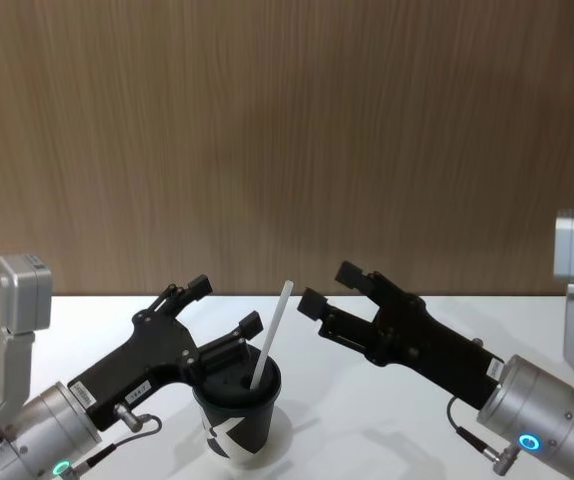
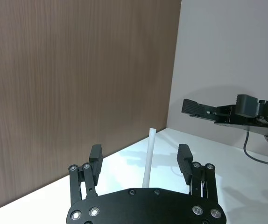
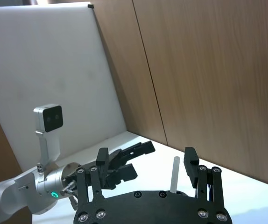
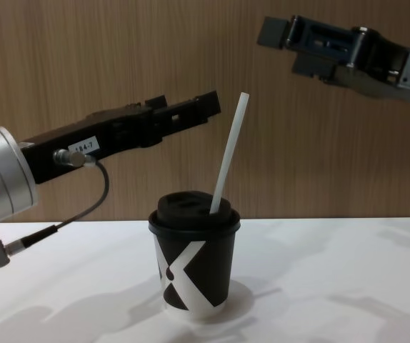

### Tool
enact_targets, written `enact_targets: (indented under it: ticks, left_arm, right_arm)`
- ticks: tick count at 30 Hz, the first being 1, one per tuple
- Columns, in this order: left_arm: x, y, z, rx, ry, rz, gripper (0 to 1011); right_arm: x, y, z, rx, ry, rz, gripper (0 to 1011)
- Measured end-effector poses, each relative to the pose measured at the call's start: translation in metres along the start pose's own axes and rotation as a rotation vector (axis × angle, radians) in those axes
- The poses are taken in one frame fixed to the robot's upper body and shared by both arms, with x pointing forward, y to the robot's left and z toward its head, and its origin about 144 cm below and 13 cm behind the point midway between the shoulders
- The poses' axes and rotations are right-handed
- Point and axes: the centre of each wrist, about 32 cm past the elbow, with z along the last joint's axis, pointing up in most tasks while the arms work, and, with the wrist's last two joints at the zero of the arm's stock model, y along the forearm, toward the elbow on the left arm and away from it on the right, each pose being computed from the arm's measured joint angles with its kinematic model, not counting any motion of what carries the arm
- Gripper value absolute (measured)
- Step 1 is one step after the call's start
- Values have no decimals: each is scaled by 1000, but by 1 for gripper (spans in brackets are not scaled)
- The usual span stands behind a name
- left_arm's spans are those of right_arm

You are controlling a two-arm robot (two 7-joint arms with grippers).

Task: Pick up the straw with one hand, pass it to the other hand, and insert it into the cup.

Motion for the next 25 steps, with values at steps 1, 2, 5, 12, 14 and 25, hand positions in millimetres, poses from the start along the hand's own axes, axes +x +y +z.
enact_targets:
  ticks: [1,2,5,12,14,25]
  left_arm:
    - [0,0,0,0,-1,0,1003]
    - [0,0,0,-1,-1,0,1003]
    - [-1,1,0,-2,-4,2,1003]
    - [-2,1,0,-3,-8,4,1003]
    - [-3,1,0,-4,-9,4,1003]
    - [-3,2,1,-4,-11,6,1003]
  right_arm:
    - [0,-2,0,-3,-3,-5,1001]
    - [0,-2,0,-3,-3,-5,1001]
    - [-2,-8,1,-12,-10,-18,1001]
    - [-8,-25,1,-41,-21,-41,1001]
    - [-10,-31,1,-51,-20,-46,1001]
    - [-16,-46,2,-81,-21,-60,1001]
